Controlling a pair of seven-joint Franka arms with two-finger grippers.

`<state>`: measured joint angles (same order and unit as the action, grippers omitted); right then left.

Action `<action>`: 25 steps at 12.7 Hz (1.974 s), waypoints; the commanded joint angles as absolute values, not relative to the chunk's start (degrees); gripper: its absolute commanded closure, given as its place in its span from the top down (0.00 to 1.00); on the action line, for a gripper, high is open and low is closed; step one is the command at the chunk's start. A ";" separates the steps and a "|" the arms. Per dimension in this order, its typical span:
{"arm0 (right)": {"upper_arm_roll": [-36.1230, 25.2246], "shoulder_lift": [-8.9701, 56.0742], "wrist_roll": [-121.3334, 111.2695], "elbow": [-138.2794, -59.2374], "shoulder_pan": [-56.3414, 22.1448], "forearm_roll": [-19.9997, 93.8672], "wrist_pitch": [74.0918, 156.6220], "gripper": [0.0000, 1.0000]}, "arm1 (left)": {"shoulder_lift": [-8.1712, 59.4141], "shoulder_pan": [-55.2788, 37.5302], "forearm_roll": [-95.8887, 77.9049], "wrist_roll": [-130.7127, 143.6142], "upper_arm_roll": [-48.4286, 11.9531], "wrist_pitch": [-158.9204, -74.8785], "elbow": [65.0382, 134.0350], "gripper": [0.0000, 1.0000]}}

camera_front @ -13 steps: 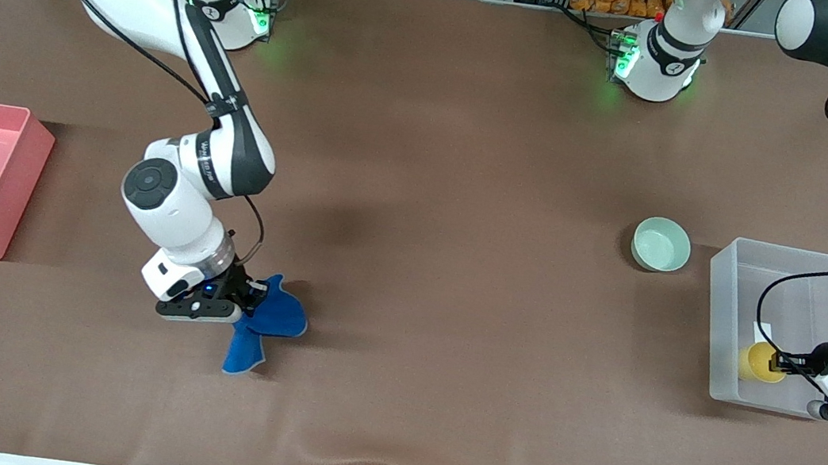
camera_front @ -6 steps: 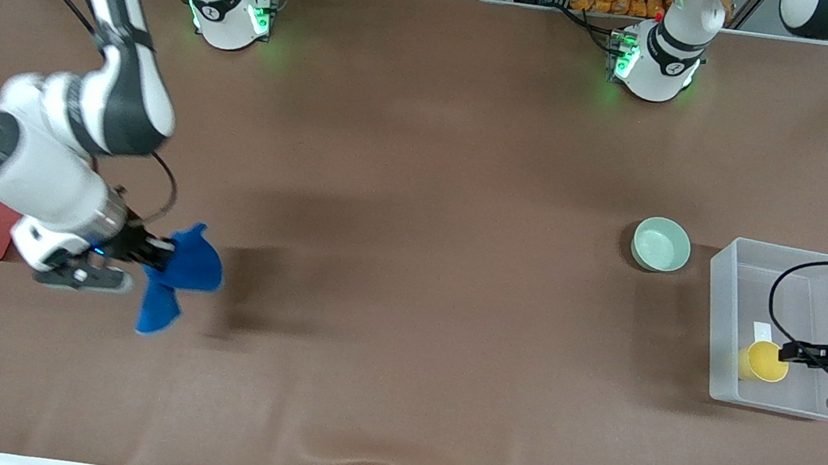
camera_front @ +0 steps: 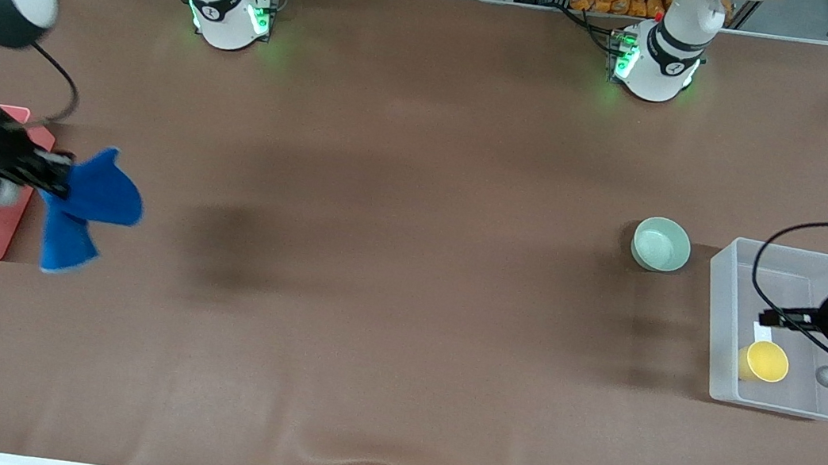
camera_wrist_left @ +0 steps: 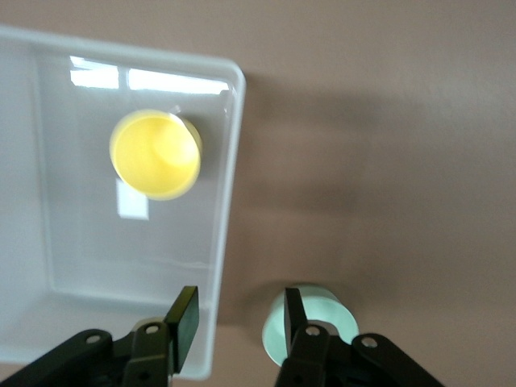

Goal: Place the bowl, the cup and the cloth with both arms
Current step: 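Grasp the green bowl rim with the left gripper while the right carries the cloth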

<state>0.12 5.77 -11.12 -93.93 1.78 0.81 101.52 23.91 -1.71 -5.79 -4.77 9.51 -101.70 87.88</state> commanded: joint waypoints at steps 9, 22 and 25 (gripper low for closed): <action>0.26 4.74 -42.78 -95.28 18.37 -0.78 99.04 0.00 | 6.41 -1.06 3.69 12.48 -0.62 -138.86 135.78 0.51; 0.26 19.16 -65.88 -85.53 30.12 -3.43 106.50 0.00 | 12.91 2.99 7.65 12.74 -0.18 -151.96 141.95 0.33; 0.18 19.60 -72.32 -85.52 32.60 -5.96 114.85 0.00 | 13.89 3.08 7.65 12.40 0.00 -153.02 141.59 0.00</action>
